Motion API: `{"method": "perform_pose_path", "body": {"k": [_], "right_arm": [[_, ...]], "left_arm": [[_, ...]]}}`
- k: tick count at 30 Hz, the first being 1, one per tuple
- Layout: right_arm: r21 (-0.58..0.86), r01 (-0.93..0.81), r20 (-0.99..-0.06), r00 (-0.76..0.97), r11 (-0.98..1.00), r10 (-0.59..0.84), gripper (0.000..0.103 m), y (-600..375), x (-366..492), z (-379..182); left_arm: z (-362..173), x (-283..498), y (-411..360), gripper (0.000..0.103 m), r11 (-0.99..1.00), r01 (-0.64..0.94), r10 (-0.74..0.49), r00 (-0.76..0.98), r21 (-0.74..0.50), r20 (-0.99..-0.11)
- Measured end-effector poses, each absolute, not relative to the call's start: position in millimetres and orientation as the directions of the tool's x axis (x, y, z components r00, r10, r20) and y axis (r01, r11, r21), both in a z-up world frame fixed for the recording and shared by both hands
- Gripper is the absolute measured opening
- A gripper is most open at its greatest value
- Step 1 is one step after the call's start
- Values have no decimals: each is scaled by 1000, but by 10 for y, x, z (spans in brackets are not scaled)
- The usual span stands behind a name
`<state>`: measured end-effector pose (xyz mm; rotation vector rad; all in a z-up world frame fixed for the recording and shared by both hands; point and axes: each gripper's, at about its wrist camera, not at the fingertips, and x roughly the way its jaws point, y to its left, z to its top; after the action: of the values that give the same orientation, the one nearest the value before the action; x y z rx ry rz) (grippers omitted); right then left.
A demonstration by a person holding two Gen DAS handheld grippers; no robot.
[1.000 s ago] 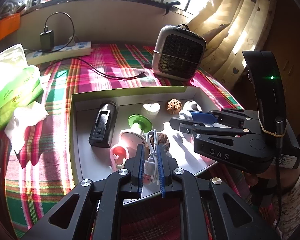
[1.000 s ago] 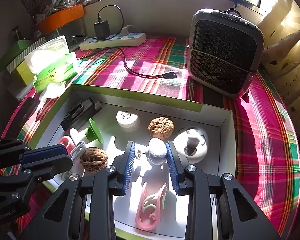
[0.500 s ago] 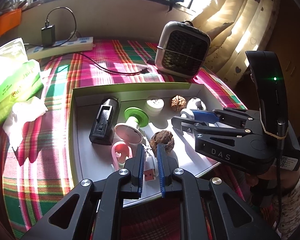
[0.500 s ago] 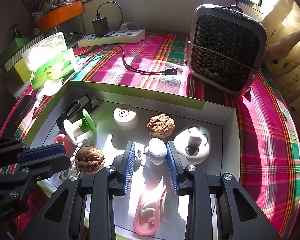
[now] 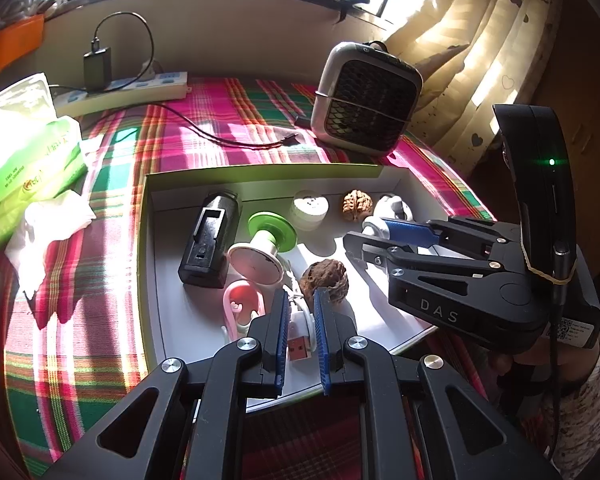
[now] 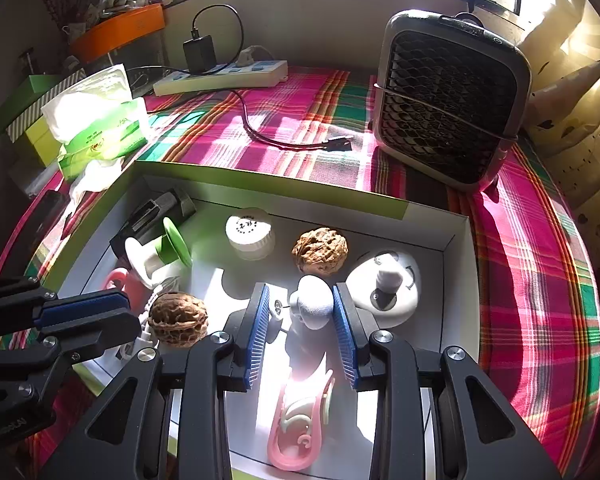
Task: Organize objects
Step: 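Lower and release the cable with the left tool while the right tool releases the knob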
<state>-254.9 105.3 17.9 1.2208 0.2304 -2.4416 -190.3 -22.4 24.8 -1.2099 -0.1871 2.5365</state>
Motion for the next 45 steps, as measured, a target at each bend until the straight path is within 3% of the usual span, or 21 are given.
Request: {"method": "perform_pose_path", "body": {"k": [15, 45], "right_arm": [[34, 402, -782, -560, -915, -275, 45, 1087, -2477, 232], [16, 321, -700, -673, -947, -240, 45, 1284, -1641, 547]], "left_arm": [[299, -1859, -221, 11, -946, -222, 323, -598, -236, -733], [461, -1333, -57, 15, -987, -142, 148, -678, -68, -720]]}}
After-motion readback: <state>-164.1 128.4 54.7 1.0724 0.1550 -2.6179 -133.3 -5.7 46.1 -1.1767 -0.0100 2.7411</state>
